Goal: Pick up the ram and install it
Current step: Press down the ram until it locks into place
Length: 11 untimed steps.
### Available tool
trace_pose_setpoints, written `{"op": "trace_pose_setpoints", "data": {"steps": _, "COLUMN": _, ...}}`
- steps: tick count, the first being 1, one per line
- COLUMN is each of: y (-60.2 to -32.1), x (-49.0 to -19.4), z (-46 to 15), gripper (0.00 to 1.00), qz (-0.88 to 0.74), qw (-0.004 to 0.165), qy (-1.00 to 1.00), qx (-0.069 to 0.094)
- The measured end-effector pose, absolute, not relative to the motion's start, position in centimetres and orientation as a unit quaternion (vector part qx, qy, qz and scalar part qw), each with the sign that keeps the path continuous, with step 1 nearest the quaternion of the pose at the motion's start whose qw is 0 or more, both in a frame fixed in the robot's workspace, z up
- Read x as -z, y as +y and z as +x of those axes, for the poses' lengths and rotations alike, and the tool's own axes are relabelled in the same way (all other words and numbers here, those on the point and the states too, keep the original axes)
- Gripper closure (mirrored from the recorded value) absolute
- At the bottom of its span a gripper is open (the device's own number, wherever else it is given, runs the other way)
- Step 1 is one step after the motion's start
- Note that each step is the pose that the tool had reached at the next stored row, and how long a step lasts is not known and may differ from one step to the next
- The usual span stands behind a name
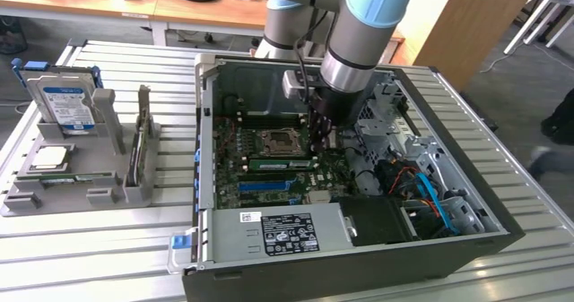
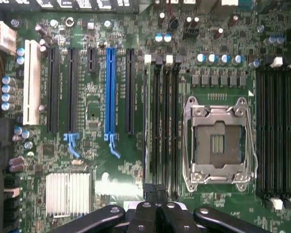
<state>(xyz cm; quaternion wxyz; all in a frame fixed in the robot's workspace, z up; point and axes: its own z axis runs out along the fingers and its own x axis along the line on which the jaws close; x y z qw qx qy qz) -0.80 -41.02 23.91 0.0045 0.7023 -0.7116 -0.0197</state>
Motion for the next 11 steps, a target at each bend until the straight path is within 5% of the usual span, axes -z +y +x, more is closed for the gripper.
{"op": "trace_pose_setpoints", "data": {"steps": 11, "y": -40.5, "x": -23.9, "z": -2.7, "gripper": 0.89, "qz": 0.702, "qw": 0.003, "qy": -0.712, "qx": 0.018}}
